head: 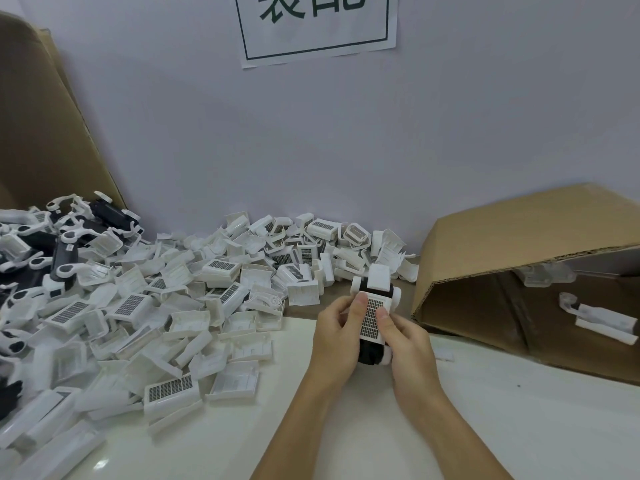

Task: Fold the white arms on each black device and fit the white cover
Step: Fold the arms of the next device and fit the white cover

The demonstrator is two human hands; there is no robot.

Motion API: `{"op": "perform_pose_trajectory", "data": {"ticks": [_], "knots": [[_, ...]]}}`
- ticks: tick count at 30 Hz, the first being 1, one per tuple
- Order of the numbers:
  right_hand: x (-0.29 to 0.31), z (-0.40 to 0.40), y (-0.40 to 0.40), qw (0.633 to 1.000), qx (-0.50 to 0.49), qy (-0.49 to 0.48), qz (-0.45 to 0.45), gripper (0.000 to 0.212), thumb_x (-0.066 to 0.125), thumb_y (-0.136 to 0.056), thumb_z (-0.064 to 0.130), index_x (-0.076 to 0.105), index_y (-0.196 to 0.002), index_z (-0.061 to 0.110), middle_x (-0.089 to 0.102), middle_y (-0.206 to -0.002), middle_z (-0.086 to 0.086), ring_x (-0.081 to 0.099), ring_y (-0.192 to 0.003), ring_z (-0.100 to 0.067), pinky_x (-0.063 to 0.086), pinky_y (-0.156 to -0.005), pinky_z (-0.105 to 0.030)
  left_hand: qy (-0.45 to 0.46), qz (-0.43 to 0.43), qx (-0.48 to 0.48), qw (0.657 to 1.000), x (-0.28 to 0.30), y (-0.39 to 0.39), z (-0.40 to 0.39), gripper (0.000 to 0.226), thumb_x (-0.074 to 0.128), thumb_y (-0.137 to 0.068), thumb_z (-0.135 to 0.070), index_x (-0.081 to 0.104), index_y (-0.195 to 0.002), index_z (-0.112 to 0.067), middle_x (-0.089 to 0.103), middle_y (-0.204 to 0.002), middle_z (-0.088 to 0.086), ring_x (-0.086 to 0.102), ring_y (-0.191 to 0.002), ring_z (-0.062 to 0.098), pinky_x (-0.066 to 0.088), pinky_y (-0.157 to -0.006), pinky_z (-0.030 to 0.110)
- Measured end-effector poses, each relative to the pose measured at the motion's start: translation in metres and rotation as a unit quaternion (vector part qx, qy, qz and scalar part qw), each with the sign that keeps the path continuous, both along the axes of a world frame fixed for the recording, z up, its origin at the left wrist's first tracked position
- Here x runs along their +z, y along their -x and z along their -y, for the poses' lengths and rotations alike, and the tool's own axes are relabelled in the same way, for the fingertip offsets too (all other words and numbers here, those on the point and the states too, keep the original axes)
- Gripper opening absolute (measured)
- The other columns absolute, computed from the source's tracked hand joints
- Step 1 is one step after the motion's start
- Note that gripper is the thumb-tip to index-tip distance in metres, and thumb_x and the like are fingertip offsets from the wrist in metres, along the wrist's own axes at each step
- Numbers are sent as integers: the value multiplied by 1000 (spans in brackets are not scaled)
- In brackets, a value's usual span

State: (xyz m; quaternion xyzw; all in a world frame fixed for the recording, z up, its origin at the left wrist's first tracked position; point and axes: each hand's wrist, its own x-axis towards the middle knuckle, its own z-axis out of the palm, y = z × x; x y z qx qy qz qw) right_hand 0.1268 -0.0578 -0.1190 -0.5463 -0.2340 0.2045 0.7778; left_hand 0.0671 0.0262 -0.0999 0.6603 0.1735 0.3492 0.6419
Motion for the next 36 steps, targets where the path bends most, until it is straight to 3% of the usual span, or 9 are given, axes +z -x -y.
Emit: {"op": "perform_pose_trajectory", "data": {"ticks": [6,11,15,20,25,30,33,36], "knots": [[1,0,1,999,-26,21,18,26,56,-99,29,76,-106,15,78,-97,-4,73,-97,-18,56,-89,-39,-18,8,-47,999,1,2,-1,20,54,-101,-14,72,-104,-7,75,-85,5,70,-78,13,54,-67,24],[2,1,0,1000,-21,7,17,41,61,-82,43,76,-105,13,78,-96,-6,73,-97,-20,56,-86,-36,-24,14,-47,998,0,2,-2,23,54,-102,-14,74,-98,-5,72,-79,5,67,-72,11,51,-64,21],[2,1,1,999,-21,2,29,40,60,-81,44,76,-104,15,78,-96,-4,73,-97,-18,56,-87,-35,-6,27,-56,998,1,3,-2,22,54,-101,-13,76,-100,-10,75,-82,4,68,-77,13,53,-69,22],[-1,0,-1,999,-10,-4,40,40,59,-81,46,76,-104,18,78,-96,-1,73,-96,-14,57,-79,-23,12,30,-59,998,-1,2,-3,21,55,-101,-12,75,-103,-5,74,-84,5,68,-80,14,53,-72,25],[-1,-2,-1,1000,-21,-6,10,44,56,-85,49,76,-107,16,78,-99,-2,73,-99,-16,56,-93,-40,7,19,-112,994,-3,7,-6,26,52,-101,-10,68,-121,-3,75,-106,13,70,-101,26,55,-87,32],[-1,2,-4,999,30,-32,-28,34,61,-91,28,71,-119,12,75,-112,-10,68,-112,-25,50,-101,-47,9,18,-86,996,-2,6,-6,26,51,-102,-9,69,-119,-5,75,-106,14,70,-99,21,55,-87,32],[-1,1,-3,1000,9,-5,6,26,58,-97,16,69,-121,15,76,-111,0,69,-111,-16,52,-98,-36,3,12,-68,998,-3,4,-5,26,49,-103,-10,70,-117,-6,76,-103,14,71,-97,24,57,-88,40],[-1,2,-3,999,-8,20,31,22,58,-98,17,70,-116,21,77,-105,7,70,-105,-8,53,-91,-26,-15,2,-56,998,-2,4,-4,26,49,-103,-8,71,-115,-7,77,-101,10,72,-95,18,55,-80,25]]}}
